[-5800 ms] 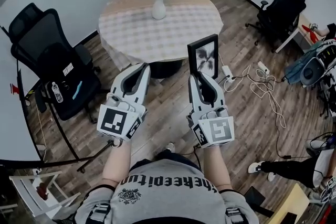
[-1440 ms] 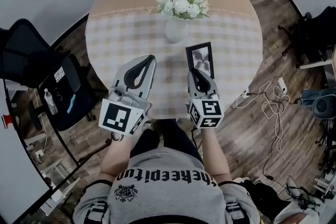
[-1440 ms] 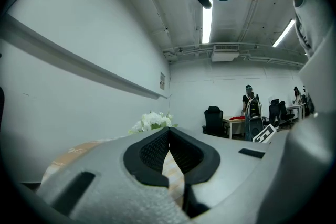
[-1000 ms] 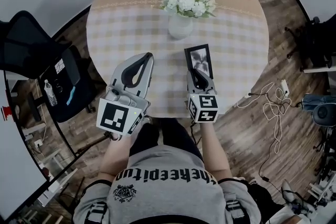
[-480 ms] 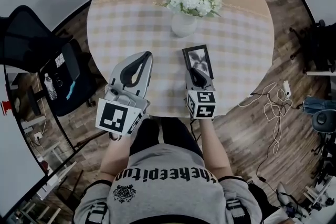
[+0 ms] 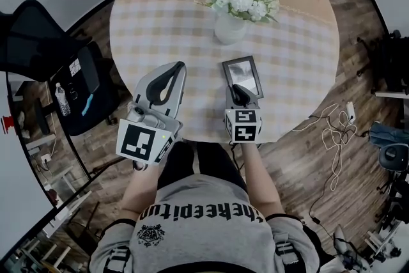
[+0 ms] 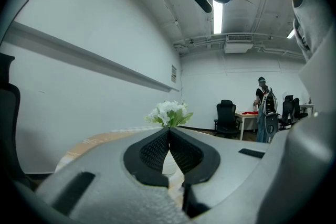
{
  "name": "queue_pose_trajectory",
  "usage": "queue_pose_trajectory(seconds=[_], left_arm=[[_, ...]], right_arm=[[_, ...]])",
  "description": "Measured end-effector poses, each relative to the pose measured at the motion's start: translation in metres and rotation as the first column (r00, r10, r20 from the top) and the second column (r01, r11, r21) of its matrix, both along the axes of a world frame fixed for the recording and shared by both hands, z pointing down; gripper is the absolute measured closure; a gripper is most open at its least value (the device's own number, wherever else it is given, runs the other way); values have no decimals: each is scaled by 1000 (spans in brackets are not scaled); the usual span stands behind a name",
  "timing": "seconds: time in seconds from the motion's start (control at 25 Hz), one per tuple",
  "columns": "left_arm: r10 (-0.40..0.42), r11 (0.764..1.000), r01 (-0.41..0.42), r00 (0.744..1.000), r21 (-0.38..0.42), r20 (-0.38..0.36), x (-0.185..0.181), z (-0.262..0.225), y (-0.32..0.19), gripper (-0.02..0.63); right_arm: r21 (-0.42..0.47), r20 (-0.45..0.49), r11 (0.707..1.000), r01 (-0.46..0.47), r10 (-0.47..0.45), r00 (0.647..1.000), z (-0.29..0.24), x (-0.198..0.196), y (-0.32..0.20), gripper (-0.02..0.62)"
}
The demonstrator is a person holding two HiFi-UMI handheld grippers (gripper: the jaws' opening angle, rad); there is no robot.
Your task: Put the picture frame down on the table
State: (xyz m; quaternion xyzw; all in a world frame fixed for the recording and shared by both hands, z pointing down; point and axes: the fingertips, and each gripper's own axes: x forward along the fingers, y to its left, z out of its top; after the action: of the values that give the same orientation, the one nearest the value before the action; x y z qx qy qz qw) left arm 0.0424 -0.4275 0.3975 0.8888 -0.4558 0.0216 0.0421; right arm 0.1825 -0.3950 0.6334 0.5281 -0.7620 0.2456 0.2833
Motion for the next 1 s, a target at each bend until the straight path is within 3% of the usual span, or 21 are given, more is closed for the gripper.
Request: queue_pose_trajectory(seconds=[0.72,1.0], left_arm=[[-22,1000,22,1000,-6,9,-13,3,10,591],[-25,1000,25,1000,9,18,-22,-3,17,591]], right_arm=[[-51,-58,998,37,-40,998,16,-3,2,528],[41,-6,998,-36,37,999,6,1,0,511]])
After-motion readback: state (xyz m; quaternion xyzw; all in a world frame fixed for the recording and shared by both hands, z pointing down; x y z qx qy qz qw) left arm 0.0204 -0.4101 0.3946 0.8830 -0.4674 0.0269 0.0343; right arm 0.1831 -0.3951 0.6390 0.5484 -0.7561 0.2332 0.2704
